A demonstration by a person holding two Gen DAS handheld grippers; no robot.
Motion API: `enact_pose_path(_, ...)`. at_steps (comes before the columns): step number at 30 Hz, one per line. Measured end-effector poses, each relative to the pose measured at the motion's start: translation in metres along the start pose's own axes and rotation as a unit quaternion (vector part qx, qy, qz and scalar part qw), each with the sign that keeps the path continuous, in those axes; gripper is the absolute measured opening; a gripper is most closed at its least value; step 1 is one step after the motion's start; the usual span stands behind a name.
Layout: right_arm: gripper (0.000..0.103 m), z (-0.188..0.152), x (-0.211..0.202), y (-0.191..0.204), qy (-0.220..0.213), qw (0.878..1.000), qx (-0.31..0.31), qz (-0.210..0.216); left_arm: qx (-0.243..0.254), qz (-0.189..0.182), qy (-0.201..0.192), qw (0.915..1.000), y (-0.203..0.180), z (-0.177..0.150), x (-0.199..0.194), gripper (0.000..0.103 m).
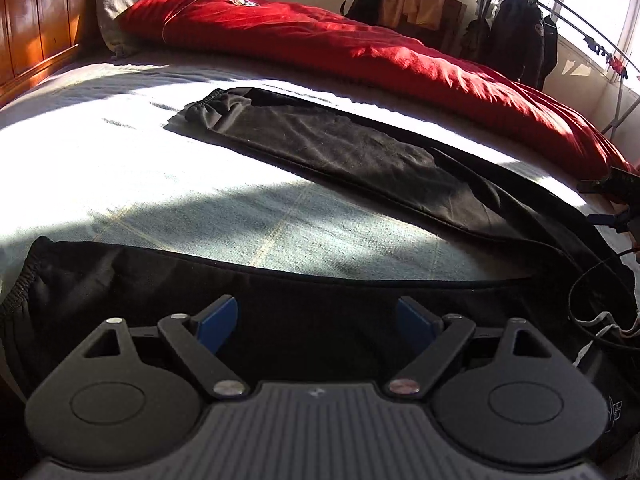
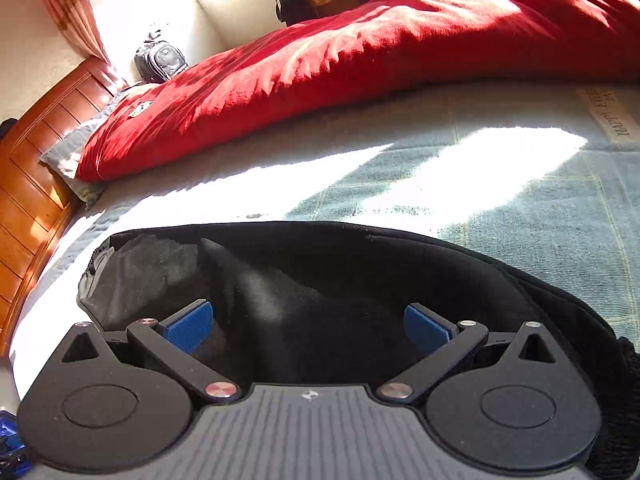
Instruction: Fold clothes
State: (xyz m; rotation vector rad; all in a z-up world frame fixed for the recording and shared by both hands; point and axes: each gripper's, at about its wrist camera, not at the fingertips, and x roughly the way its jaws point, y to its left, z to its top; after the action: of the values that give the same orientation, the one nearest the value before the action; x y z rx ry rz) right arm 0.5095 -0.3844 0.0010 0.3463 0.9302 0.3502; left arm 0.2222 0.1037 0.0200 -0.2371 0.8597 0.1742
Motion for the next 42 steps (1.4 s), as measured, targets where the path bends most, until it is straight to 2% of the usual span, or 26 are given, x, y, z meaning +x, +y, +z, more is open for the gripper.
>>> enact_pose_path(2,0.103,0.005,0.026,-0.006,0.005,1.000,-0.008,-0.021,-0.003,0.020,0.005,0.9998,-0.002,0.001,-0.002,0.087)
enact_pose_path(5,0.103,0.012,0.054,-0.018,0.009,0.999,-0.020,-0.049,-0.001,0.029,0.007,0.9995,-0.006,-0.002,-0.007,0.087)
enact_pose_path(8,0.103,0.021,0.066,-0.024,-0.004,0.994,-0.064,-0.084,-0.015,0.038,0.010,0.9991,-0.006,-0.005,-0.008,0.087)
enact_pose_path(12,0.103,0.036,0.067,-0.029,0.000,0.994,-0.066,-0.088,-0.019,0.047,0.022,0.9985,-0.009,-0.009,-0.004,0.087)
enact_pose_path(15,0.103,0.039,0.051,-0.013,-0.003,0.995,-0.081,-0.057,-0.017,0.043,0.025,0.9986,-0.013,-0.011,-0.003,0.087)
enact_pose_path(18,0.103,0.040,0.041,0.012,0.003,0.995,-0.094,0.008,-0.012,0.044,0.029,0.9985,-0.018,-0.012,-0.002,0.087)
enact_pose_path(23,0.103,0.042,0.065,0.054,0.058,0.988,-0.101,0.103,-0.009,0.042,0.025,0.9988,-0.022,-0.016,-0.008,0.087)
enact_pose_path(27,0.103,0.042,0.101,0.080,0.097,0.981,-0.113,0.128,-0.021,0.057,0.023,0.9979,-0.016,-0.022,-0.016,0.087)
enact_pose_path(31,0.103,0.048,0.137,0.090,0.094,0.985,-0.127,0.064,-0.042,0.072,0.018,0.9964,-0.008,-0.029,-0.024,0.087)
enact_pose_path(33,0.103,0.051,0.140,0.093,0.089,0.987,-0.120,0.051,-0.053,0.079,0.015,0.9953,-0.003,-0.032,-0.027,0.087)
enact_pose_path(36,0.103,0.048,0.118,0.101,0.107,0.981,-0.114,0.112,-0.065,0.085,0.015,0.9941,0.001,-0.035,-0.029,0.087)
enact_pose_path(39,0.103,0.034,0.084,0.116,0.131,0.970,-0.140,0.149,-0.064,0.086,0.018,0.9941,0.001,-0.035,-0.025,0.087)
enact_pose_path(42,0.103,0.013,0.050,0.125,0.149,0.962,-0.167,0.156,-0.058,0.076,0.020,0.9952,-0.003,-0.034,-0.022,0.087)
